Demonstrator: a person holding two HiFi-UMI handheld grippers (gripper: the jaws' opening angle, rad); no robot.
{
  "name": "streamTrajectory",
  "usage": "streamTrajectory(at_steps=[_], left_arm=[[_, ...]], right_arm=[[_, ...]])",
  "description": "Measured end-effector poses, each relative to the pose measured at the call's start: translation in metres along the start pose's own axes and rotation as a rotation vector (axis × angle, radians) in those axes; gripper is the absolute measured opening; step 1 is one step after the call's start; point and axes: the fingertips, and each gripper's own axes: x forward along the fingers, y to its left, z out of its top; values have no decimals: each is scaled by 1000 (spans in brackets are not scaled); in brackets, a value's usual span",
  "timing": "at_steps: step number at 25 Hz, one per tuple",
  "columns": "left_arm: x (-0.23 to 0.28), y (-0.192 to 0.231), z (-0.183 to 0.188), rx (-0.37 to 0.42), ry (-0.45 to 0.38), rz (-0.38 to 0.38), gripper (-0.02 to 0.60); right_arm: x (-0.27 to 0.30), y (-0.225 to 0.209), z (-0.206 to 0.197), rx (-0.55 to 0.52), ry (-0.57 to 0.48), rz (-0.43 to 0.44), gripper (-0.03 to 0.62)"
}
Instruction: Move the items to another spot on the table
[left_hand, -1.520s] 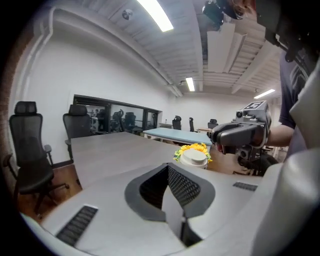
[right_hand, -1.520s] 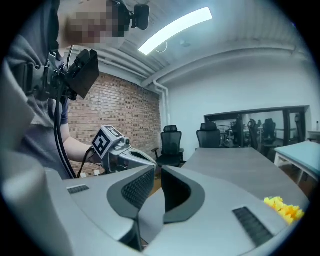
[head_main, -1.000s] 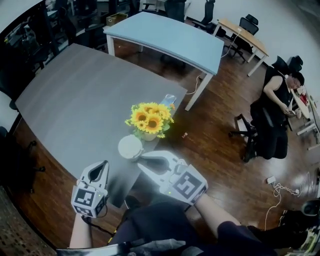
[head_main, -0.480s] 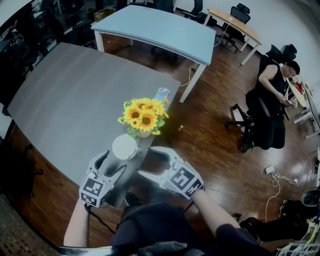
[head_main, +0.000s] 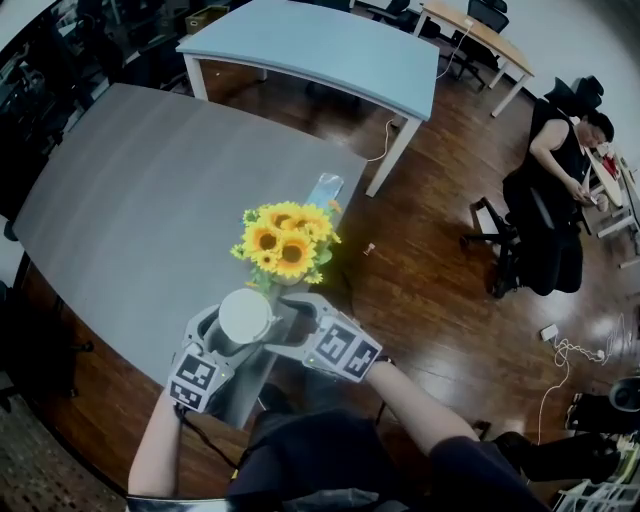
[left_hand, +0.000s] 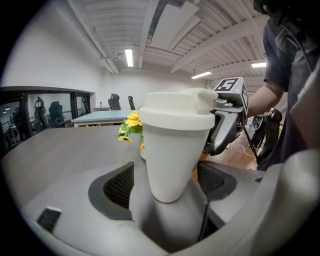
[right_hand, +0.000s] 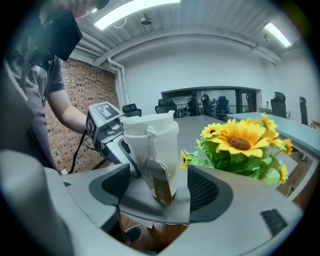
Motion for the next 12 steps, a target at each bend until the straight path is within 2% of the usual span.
streamTrajectory(at_steps=[12], left_arm=[[33, -5, -21, 82, 88, -79, 385]], right_arm=[[39, 5, -4, -33, -24, 115, 370]])
